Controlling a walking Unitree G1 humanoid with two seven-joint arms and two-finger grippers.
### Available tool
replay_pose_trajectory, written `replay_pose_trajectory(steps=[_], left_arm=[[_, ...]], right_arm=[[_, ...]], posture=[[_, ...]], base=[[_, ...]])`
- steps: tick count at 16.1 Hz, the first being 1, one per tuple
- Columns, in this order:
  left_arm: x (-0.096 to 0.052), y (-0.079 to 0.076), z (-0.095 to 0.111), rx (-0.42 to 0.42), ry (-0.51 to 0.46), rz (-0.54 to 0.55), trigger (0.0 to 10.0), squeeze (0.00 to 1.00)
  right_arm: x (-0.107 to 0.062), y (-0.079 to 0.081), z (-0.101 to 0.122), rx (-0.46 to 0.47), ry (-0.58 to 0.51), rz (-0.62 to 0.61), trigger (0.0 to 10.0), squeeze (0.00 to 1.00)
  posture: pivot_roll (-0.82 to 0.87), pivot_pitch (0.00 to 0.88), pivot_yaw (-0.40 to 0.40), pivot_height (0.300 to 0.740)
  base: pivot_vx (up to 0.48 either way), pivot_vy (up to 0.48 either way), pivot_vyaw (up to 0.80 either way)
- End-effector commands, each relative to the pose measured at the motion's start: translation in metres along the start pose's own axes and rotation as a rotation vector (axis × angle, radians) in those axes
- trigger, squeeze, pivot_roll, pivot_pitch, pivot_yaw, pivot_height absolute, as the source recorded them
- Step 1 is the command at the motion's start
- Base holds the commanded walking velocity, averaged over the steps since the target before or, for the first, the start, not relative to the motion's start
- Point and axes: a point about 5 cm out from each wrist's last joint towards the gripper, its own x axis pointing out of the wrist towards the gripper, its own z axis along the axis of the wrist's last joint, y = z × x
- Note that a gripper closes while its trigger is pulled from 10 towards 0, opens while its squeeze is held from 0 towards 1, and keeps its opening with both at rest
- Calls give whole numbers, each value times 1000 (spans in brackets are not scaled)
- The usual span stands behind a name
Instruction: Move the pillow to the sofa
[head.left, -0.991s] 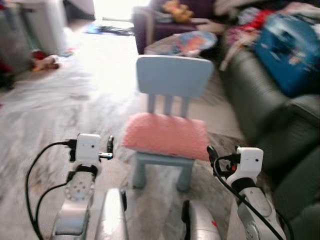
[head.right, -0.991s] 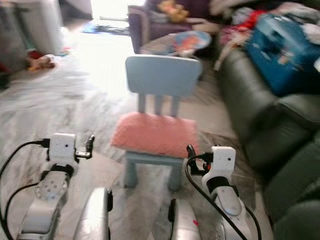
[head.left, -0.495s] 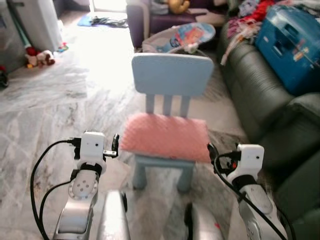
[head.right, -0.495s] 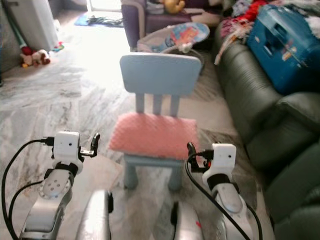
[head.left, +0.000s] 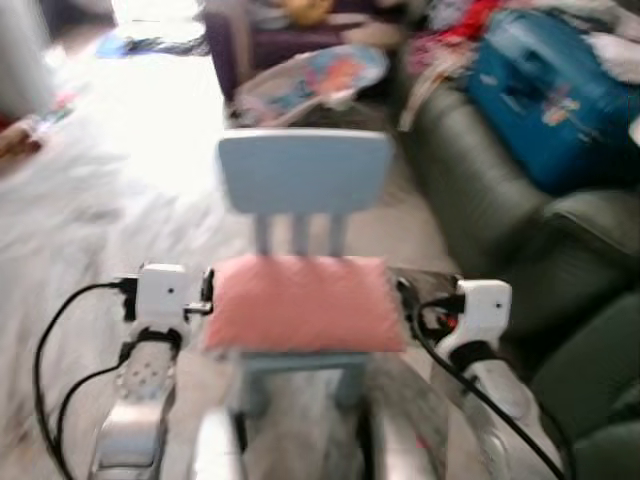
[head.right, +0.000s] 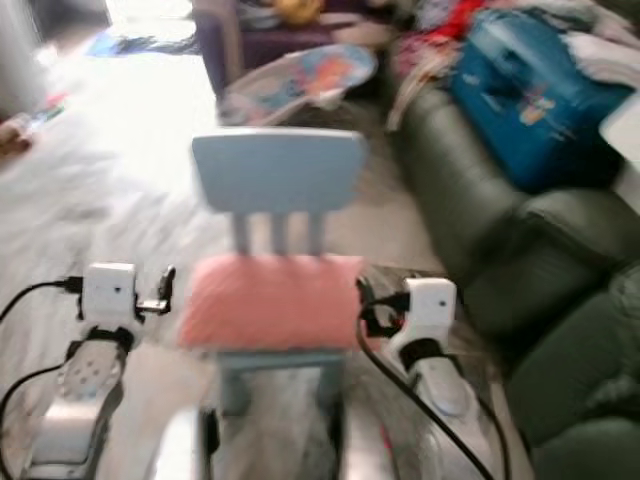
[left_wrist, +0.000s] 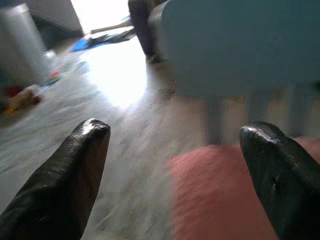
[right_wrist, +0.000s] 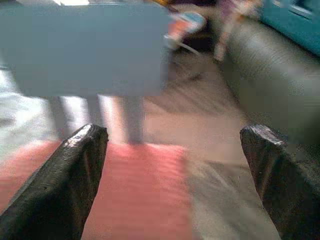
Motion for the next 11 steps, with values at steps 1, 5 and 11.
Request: replay_pose_trajectory(steps=[1, 5, 11], left_arm=[[-2, -7, 0, -1, 4, -24, 10000, 0], [-2, -5, -1, 5, 8, -3, 10000, 0], [-2, -1, -17, 73, 189, -20, 10000, 0]], right_arm=[[-1, -7, 2, -6, 2, -22, 10000, 0], [-1, -5, 1, -2, 11, -16, 10000, 0], [6, -6, -1, 9, 75, 11, 10000, 0]], posture=[[-7, 18, -38, 589], [-5, 22, -38, 589], [2, 50, -40, 565]], base=[[431, 0, 0], [212, 0, 0], [0, 0, 0]])
